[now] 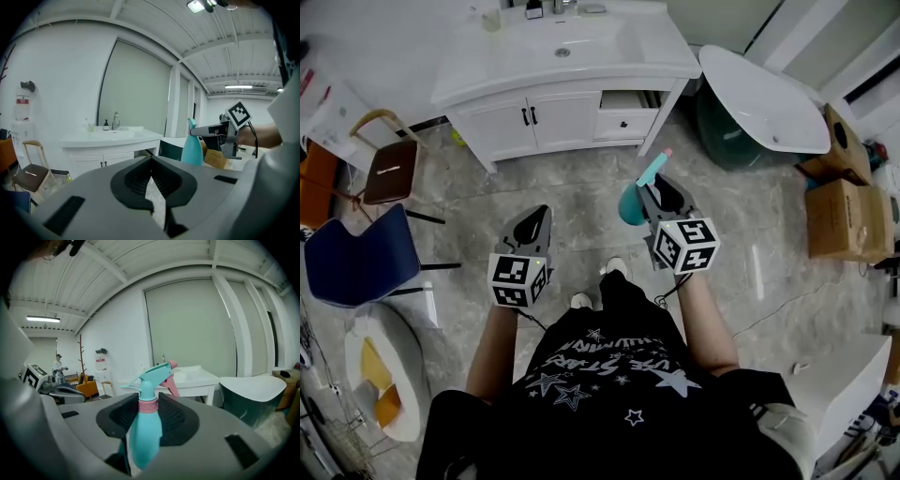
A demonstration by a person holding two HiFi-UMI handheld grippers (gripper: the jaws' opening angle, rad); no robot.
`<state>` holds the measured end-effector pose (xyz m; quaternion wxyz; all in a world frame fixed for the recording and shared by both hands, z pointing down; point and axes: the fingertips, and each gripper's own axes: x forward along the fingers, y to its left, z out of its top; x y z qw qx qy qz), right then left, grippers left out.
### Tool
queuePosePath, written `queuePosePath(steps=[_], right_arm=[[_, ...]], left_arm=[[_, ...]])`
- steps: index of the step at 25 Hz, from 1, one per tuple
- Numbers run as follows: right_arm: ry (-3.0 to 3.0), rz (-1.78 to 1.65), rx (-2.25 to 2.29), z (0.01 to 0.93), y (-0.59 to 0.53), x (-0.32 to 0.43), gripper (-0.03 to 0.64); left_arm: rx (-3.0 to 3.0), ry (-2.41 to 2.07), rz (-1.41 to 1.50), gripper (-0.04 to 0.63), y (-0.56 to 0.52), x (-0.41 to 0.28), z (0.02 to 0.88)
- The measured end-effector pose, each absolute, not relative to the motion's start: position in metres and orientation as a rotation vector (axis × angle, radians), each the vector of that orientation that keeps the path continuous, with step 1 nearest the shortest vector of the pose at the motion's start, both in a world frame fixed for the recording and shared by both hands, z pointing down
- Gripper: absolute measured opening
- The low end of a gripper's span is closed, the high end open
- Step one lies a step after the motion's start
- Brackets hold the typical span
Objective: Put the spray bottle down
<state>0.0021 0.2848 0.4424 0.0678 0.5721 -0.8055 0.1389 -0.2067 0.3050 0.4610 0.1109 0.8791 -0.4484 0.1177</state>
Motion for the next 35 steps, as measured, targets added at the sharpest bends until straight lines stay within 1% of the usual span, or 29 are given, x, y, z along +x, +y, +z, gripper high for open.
queuePosePath(steps=[7, 13, 16, 20, 28, 35], right_arm=[[-2.403, 0.41, 1.766, 0.442, 0.282, 0.013, 0.141], [-2.424, 0.431, 1.772, 0.451, 0.246, 0.033, 0.143], [-2.45, 0.45, 1.757, 0.456, 0.209, 0.041, 0.143], [-2.495, 0.453, 1.732, 0.456, 0.144, 0.056, 0.143], [-2.568, 0.443, 1.684, 0.442, 0.015, 0.119, 0.143], [-2.575, 0.392, 1.633, 0.439, -0.044, 0.15, 0.143]], left_arm=[[2.591, -1.291, 0.36, 0.015, 0.303, -0.2, 0.465], [2.554, -1.343, 0.37, 0.015, 0.273, -0.194, 0.468], [2.526, -1.368, 0.39, 0.015, 0.248, -0.191, 0.475], [2.512, -1.412, 0.419, 0.015, 0.189, -0.177, 0.476], [2.52, -1.486, 0.375, 0.015, 0.065, -0.105, 0.45], [2.521, -1.52, 0.367, 0.015, 0.011, -0.071, 0.444]])
